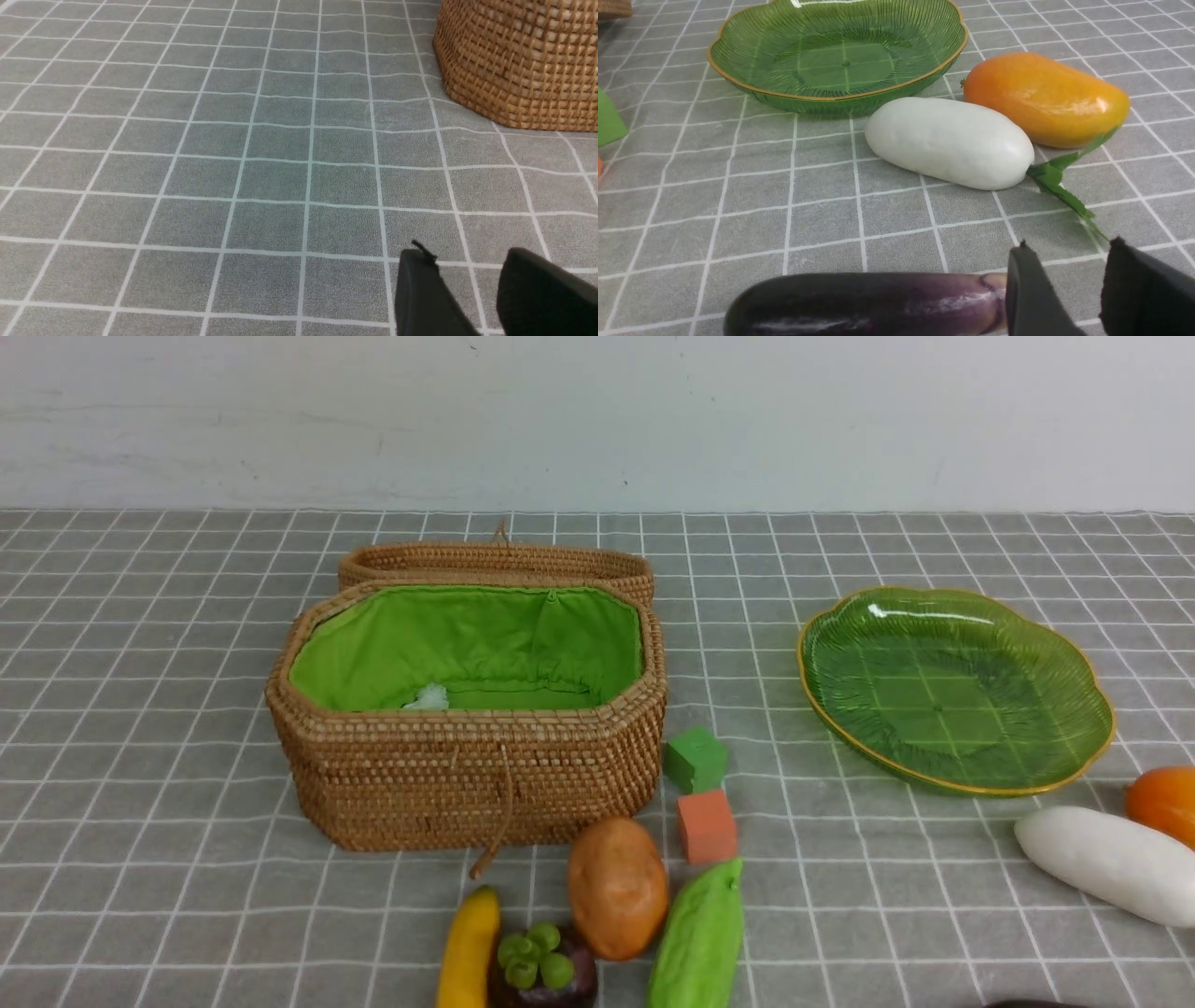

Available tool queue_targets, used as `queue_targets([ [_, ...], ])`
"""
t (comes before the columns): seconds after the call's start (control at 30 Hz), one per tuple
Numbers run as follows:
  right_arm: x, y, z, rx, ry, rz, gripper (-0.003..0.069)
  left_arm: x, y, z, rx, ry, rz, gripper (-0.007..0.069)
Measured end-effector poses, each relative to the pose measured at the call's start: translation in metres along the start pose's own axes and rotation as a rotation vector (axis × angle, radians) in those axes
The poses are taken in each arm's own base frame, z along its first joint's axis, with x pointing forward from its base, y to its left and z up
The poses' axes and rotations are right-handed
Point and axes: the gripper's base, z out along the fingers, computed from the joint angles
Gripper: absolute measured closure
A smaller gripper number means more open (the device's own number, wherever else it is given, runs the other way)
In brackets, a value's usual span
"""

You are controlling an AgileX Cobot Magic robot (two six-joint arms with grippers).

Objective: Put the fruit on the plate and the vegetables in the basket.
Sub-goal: Grab an eggplant with your right arm and place it in the basket on the left.

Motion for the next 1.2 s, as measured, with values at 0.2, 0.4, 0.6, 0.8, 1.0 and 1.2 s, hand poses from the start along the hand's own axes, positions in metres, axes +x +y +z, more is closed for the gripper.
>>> queue_targets([
  [0.2,0.000,0.000,0.000,0.000,0.000,0.000,0.0417,0.000,0.000,0.000,0.000,0.000,0.000,0.0386],
  [0.4,0.000,0.000,0.000,0.000,0.000,0.000,0.0417,0.000,0.000,0.000,0.000,0.000,0.000,0.0386],
  [0.6,0.000,0.000,0.000,0.000,0.000,0.000,0.0417,0.000,0.000,0.000,0.000,0.000,0.000,0.0386],
  [0.8,-0.008,0.000,0.001,-0.006,-0.117,0.009,0.0417,0.000,0.000,0.000,0.000,0.000,0.000,0.0386],
  [1.0,-0.031,0.001,-0.005,-0.011,-0.372,-0.019,0.0417,0.000,0.000,0.000,0.000,0.000,0.000,0.0386],
  [1.2,-0.055,0.003,-0.019,-0.064,-0.669,0.087,0.0417,0.000,0.000,0.000,0.000,0.000,0.000,0.0386],
])
